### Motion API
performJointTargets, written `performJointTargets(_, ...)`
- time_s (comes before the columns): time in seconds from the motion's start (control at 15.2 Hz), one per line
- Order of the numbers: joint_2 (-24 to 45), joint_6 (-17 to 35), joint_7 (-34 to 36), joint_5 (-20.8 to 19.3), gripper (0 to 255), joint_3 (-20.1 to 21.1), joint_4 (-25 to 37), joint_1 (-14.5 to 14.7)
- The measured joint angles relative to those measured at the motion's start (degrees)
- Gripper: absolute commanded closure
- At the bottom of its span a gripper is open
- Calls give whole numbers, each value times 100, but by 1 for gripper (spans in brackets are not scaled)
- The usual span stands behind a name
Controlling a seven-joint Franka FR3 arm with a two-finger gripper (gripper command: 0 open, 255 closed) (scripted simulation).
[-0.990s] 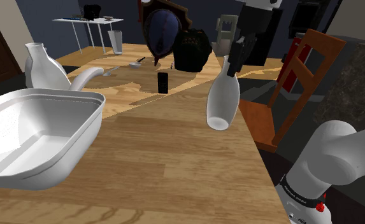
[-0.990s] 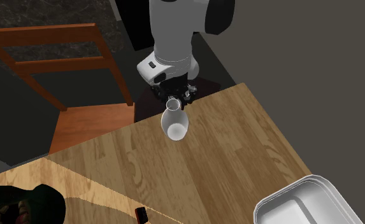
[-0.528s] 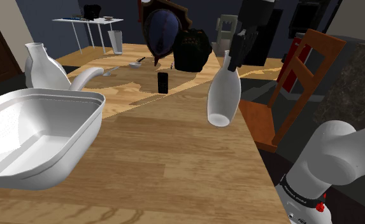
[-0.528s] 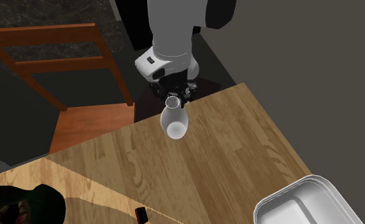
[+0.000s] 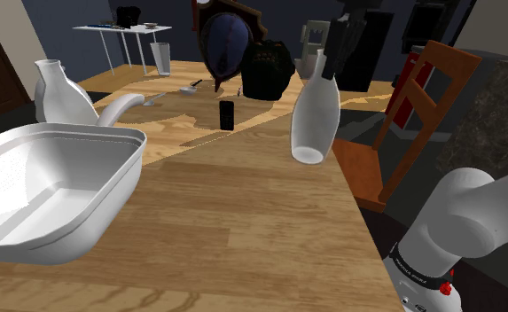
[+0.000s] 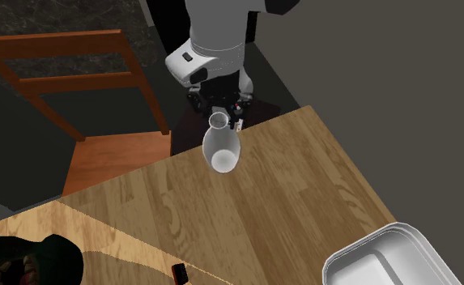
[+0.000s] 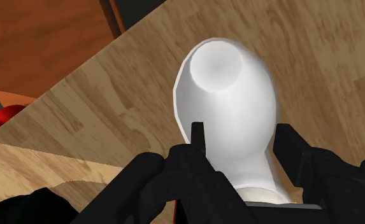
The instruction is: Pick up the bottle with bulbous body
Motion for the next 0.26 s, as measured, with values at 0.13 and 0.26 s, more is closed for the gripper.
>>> performJointTargets(0.13, 98, -140, -1, -19, 255, -14, 237, -13)
performJointTargets(0.26, 175, -252, 16, -26, 255, -8, 427, -19)
